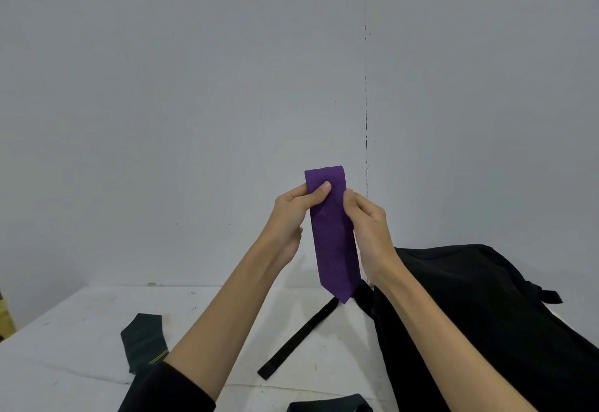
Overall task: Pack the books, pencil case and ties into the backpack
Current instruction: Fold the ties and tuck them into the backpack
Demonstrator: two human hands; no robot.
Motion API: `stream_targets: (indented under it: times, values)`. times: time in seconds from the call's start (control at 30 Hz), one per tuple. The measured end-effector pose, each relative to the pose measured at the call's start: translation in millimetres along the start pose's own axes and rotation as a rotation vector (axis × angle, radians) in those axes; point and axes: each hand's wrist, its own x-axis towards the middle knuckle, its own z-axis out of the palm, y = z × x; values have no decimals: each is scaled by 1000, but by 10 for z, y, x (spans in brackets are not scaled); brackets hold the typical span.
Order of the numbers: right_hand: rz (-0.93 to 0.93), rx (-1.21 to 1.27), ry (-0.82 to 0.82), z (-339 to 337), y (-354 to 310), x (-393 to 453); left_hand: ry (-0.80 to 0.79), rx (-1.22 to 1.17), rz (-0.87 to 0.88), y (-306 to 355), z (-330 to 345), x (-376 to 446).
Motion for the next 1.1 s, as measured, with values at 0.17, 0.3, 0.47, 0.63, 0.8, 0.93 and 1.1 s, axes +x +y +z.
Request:
stream_targets:
  times: [0.17, 0.3, 0.47, 0.63, 0.8, 0.93, 1.1]
  values:
    - [-81, -79, -93, -72, -44, -27, -1, -23, 30, -35, -50, 3]
    - [-151, -193, 12, -30, -67, 18, -18, 4, 63, -49, -62, -4]
    - [-160, -180, 85, 7, -84, 55, -36, 89, 103, -46, -58, -18]
    - [-175, -178, 128, 15, -56, 68, -27, 139, 182, -79, -76, -25]
    - [-228, -191, 168, 61, -10, 15, 27, 70, 184, -83, -11, -33]
    - [-229, -208, 163, 24, 43, -50, 59, 61, 204, -66, 1, -29]
    - [-105, -165, 78, -75, 152, -67, 133, 187, 258, -51, -11, 7]
